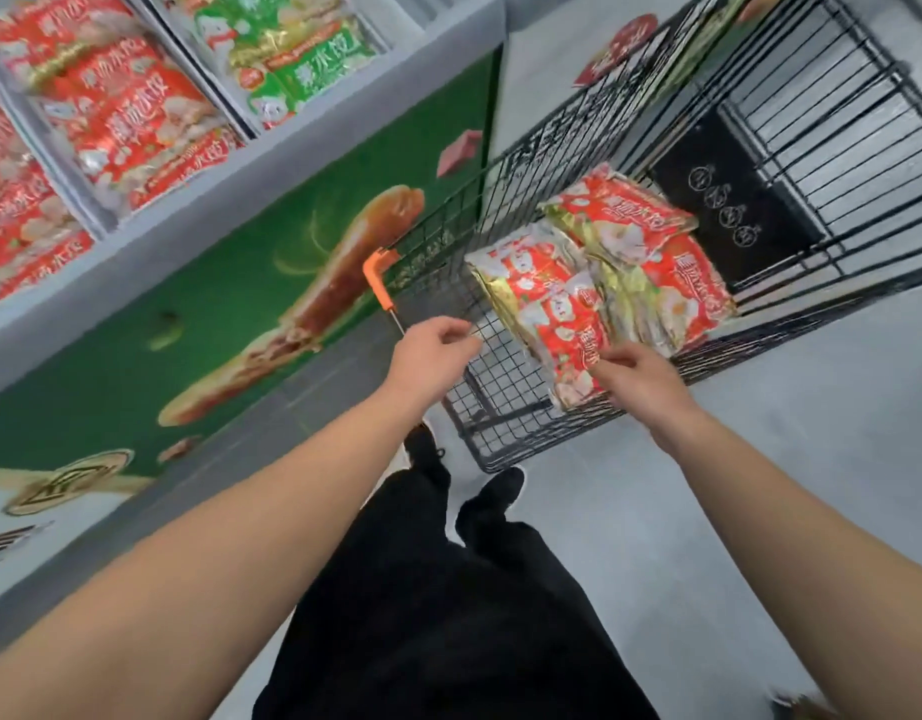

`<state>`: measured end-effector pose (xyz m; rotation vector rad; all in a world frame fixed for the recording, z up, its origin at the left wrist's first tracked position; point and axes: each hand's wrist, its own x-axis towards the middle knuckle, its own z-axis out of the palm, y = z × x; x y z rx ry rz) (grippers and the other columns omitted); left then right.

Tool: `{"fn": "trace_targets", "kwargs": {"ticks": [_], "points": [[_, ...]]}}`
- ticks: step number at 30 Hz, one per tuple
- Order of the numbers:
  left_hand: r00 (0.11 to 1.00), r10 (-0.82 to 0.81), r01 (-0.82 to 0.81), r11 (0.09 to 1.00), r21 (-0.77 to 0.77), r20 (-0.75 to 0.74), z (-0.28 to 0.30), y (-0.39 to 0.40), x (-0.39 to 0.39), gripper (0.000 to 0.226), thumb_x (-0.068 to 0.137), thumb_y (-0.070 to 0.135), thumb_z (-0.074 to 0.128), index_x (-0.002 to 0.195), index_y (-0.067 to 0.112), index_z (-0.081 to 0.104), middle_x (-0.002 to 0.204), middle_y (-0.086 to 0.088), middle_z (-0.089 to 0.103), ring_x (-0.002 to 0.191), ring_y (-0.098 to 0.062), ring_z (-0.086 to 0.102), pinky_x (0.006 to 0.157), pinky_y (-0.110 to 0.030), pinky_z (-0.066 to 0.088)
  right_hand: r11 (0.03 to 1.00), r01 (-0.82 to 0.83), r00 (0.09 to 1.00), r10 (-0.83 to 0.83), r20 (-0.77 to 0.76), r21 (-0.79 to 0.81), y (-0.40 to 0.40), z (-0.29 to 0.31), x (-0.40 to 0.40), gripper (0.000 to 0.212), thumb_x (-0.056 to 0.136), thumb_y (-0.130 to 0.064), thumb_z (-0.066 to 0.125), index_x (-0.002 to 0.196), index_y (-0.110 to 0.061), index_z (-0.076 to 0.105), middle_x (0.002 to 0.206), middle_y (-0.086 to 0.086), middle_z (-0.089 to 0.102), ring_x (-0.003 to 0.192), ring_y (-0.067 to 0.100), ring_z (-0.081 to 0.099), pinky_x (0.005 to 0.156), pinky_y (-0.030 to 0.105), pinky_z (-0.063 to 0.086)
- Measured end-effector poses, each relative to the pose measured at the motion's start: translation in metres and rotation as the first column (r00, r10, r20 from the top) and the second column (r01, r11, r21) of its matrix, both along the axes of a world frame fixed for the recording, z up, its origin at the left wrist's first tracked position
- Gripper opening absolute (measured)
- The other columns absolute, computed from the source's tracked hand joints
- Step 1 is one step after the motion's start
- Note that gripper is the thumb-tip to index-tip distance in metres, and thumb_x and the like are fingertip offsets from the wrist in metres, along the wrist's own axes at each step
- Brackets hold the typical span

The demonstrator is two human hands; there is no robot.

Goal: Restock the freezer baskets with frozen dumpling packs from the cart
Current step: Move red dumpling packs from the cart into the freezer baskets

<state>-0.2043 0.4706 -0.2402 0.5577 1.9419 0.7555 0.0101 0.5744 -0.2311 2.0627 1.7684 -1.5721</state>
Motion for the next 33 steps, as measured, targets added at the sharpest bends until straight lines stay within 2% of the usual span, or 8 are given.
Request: {"fn": "trace_targets", "kwargs": {"ticks": [4, 10, 20, 23, 25, 27, 30, 33], "points": [[1.0, 0.008, -0.007, 0.999, -0.043, 0.021, -0.018, 0.016, 0.004, 0.033, 0.088, 0.029, 0.066, 0.12, 0.02, 0.068, 0.111, -0.003, 0.072, 0.102, -0.022, 0.068, 0.094, -0.042, 0.055, 0.998, -0.064, 0.997, 0.064, 0.037, -0.015, 0.021, -0.008, -0.001, 0.031, 0.087, -0.027, 0.067, 0.116, -0.017, 0.063, 0.112, 0.001, 0.065, 0.105, 0.023, 0.062, 0.098, 0.048, 0.051], [0.998, -0.019, 0.023, 0.998, -0.061, 0.056, -0.035, 0.052, 0.007, 0.033, 0.09, 0.028, 0.064, 0.122, 0.019, 0.067, 0.111, -0.001, 0.071, 0.104, -0.02, 0.067, 0.098, -0.042, 0.053, 0.986, -0.16, 0.98, 0.164, 0.113, -0.038, 0.058, -0.023, -0.007, 0.041, 0.092, -0.025, 0.065, 0.129, -0.012, 0.056, 0.118, 0.001, 0.059, 0.106, 0.018, 0.056, 0.088, 0.03, 0.04], [1.0, -0.009, 0.013, 0.993, -0.115, 0.029, -0.076, 0.107, 0.019, 0.025, 0.092, 0.025, 0.064, 0.116, 0.019, 0.068, 0.107, 0.005, 0.068, 0.101, -0.014, 0.064, 0.093, -0.029, 0.05, 0.953, -0.251, 0.944, 0.28, 0.177, -0.169, 0.117, -0.098, -0.021, 0.044, 0.094, -0.033, 0.062, 0.133, -0.016, 0.054, 0.124, 0.0, 0.059, 0.104, 0.017, 0.052, 0.083, 0.027, 0.035], [0.999, 0.037, -0.039, 0.987, -0.155, -0.015, -0.108, 0.128, 0.031, 0.029, 0.091, 0.023, 0.065, 0.119, 0.017, 0.068, 0.104, 0.008, 0.066, 0.1, -0.013, 0.064, 0.088, -0.024, 0.049, 0.932, -0.286, 0.933, 0.324, 0.155, -0.224, 0.14, -0.132, -0.016, 0.04, 0.092, -0.032, 0.063, 0.128, -0.018, 0.051, 0.126, 0.001, 0.058, 0.107, 0.02, 0.056, 0.088, 0.036, 0.046], [0.998, 0.007, -0.018, 0.983, -0.183, -0.061, -0.129, 0.139, 0.038, 0.032, 0.09, 0.022, 0.065, 0.122, 0.017, 0.067, 0.11, 0.008, 0.067, 0.101, -0.009, 0.062, 0.084, -0.018, 0.044, 0.924, -0.295, 0.932, 0.334, 0.14, -0.243, 0.151, -0.151, -0.012, 0.044, 0.091, -0.031, 0.063, 0.131, -0.019, 0.051, 0.129, 0.001, 0.057, 0.112, 0.022, 0.057, 0.098, 0.042, 0.048], [0.991, -0.061, 0.035, 0.977, -0.211, -0.117, -0.152, 0.153, 0.044, 0.034, 0.092, 0.02, 0.062, 0.126, 0.018, 0.066, 0.12, 0.007, 0.067, 0.106, -0.008, 0.061, 0.086, -0.016, 0.041, 0.92, -0.304, 0.931, 0.342, 0.129, -0.247, 0.16, -0.168, -0.009, 0.044, 0.092, -0.025, 0.063, 0.134, -0.017, 0.05, 0.12, -0.004, 0.056, 0.107, 0.019, 0.057, 0.094, 0.036, 0.048], [0.962, -0.205, 0.162, 0.96, -0.231, -0.179, -0.186, 0.182, 0.059, 0.039, 0.094, 0.015, 0.057, 0.133, 0.014, 0.06, 0.134, -0.003, 0.063, 0.121, -0.021, 0.058, 0.096, -0.025, 0.042, 0.928, -0.283, 0.946, 0.312, 0.091, -0.241, 0.174, -0.196, -0.003, 0.043, 0.093, -0.019, 0.063, 0.134, -0.02, 0.052, 0.105, -0.01, 0.054, 0.097, 0.014, 0.056, 0.088, 0.029, 0.046], [0.918, -0.324, 0.27, 0.933, -0.236, -0.229, -0.218, 0.209, 0.074, 0.042, 0.09, 0.011, 0.056, 0.132, 0.012, 0.058, 0.13, -0.01, 0.063, 0.119, -0.029, 0.058, 0.097, -0.034, 0.046, 0.932, -0.276, 0.953, 0.298, 0.064, -0.234, 0.18, -0.217, -0.002, 0.046, 0.09, -0.021, 0.065, 0.134, -0.026, 0.051, 0.106, -0.013, 0.054, 0.098, 0.013, 0.058, 0.082, 0.023, 0.041]]}}
